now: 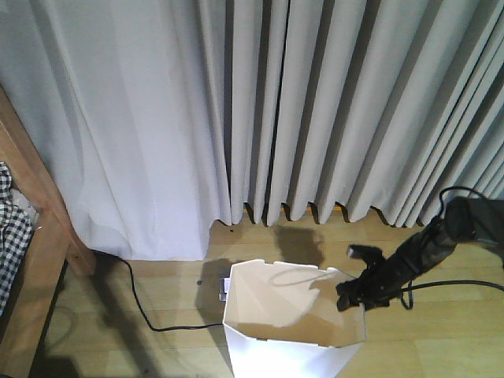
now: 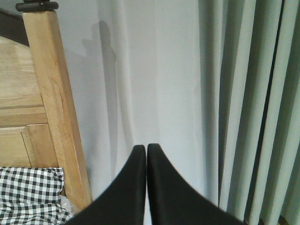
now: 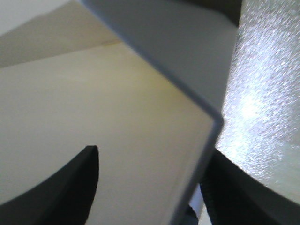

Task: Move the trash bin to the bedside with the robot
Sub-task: 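Open the right gripper and raise it away from the bin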

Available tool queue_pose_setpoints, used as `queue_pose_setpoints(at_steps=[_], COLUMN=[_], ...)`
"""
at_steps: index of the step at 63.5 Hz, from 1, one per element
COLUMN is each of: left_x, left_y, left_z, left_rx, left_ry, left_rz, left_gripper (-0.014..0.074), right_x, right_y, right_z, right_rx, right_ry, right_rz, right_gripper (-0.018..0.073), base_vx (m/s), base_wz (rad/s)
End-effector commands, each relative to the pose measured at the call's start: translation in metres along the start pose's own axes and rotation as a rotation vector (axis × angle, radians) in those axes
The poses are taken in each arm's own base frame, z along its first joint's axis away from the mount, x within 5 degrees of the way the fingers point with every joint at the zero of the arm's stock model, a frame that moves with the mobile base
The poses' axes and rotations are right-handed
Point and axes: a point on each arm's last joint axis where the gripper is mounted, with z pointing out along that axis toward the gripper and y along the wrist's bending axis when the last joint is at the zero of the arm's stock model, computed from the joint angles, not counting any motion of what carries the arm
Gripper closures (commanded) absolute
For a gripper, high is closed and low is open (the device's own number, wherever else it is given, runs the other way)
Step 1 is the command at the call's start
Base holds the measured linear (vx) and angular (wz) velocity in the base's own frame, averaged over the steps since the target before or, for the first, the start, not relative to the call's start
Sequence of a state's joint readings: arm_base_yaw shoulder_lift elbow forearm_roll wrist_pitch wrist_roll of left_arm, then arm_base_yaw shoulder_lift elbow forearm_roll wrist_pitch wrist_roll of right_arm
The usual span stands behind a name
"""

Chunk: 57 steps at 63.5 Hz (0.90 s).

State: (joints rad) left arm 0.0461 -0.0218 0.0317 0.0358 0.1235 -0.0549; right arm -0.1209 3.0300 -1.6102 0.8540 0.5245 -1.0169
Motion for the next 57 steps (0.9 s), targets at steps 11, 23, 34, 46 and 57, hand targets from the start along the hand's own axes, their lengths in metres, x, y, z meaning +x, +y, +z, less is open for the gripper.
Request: queue_pose_setpoints(at_steps=[11, 23, 34, 46, 57], left_x=[-0.015, -0.015, -0.015, -0.015, -0.015], left_y=[-0.001, -0.001, -0.001, -0.001, -0.001], left_z=[-0.002, -0.002, -0.002, -0.002, -0.002], left_rx=[0.005, 0.005, 0.005, 0.005, 0.005], left_ry=[-0.102, -0.102, -0.102, -0.102, -0.102], left_rz=[-0.006, -0.006, -0.006, -0.006, -0.006], left_gripper=[0.0603, 0.0603, 0.0603, 0.0603, 0.0603], right_x=[-0.023, -0.001, 0.017, 0.045, 0.087], right_y=[0.019, 0.045, 0.085, 0.131, 0.174], right_z=[-0.091, -0.168, -0.253, -0.339, -0.409], right_rx=[0.169, 0.315, 0.355, 0.365, 0.384], right_ry=[-0.186, -0.301, -0.438, -0.650, -0.876], right_rz=[-0.012, -0.025, -0.141, -0.214, -0.296], right_gripper=[0.0104, 0.0104, 0.0104, 0.0104, 0.0104], base_vx=[0.00, 0.00, 0.00, 0.00, 0.00], base_wz=[0.00, 0.00, 0.00, 0.00, 0.00])
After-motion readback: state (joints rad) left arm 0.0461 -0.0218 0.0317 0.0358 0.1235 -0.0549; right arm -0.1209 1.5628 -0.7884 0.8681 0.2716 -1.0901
